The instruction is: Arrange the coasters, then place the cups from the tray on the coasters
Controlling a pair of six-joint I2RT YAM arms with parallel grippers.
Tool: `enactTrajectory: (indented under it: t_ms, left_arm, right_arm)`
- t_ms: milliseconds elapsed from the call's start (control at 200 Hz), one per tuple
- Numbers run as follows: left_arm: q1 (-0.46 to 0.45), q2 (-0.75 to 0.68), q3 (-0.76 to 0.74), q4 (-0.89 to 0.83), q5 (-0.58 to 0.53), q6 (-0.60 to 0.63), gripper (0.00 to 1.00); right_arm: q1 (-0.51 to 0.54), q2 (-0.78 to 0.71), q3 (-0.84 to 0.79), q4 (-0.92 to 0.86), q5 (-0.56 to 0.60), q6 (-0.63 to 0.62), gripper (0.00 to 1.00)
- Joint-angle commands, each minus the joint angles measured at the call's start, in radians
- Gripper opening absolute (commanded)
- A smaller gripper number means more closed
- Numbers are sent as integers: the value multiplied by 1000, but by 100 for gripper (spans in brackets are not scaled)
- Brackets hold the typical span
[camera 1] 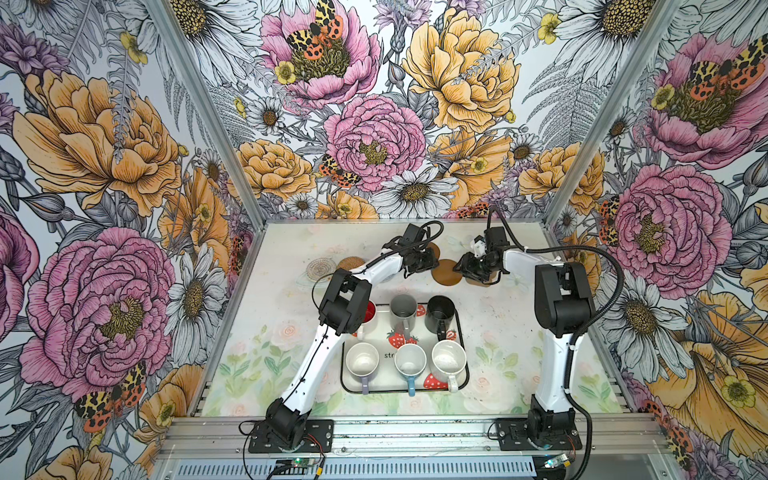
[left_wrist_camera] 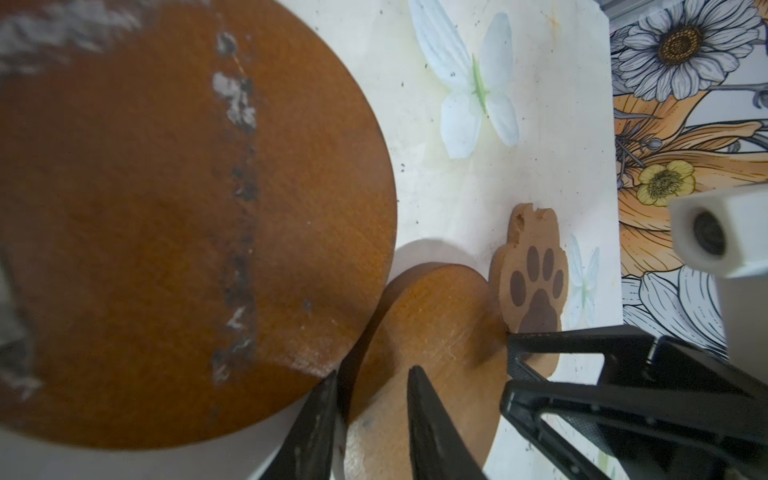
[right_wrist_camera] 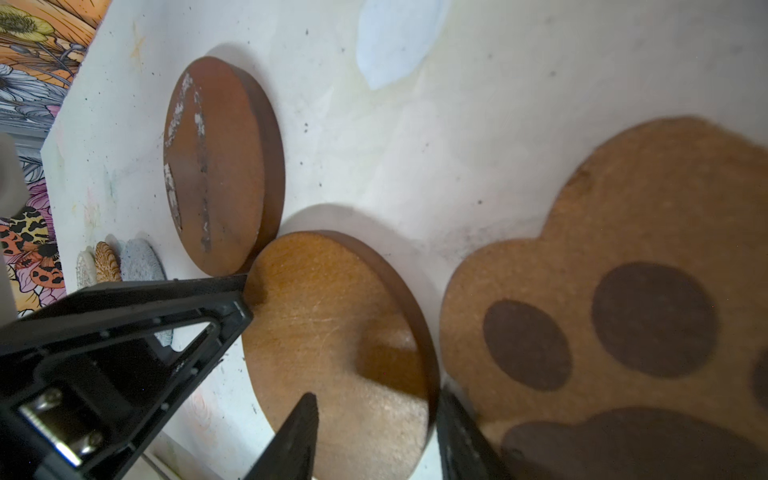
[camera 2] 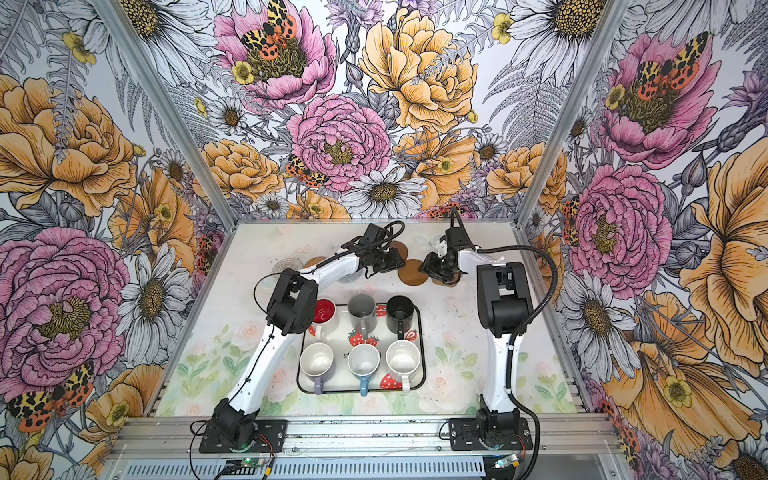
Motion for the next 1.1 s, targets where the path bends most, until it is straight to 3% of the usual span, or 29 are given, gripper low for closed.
enactTrajectory:
  t_ms: [0, 1096]
  left_arm:
    - [-30, 33, 37, 0, 55, -24, 31]
    - [-13, -133, -100, 0, -39, 59, 35]
  right_arm:
    - [-5, 20, 32, 16, -37, 9, 48]
    - [-26, -85, -1, 13, -73, -1, 54]
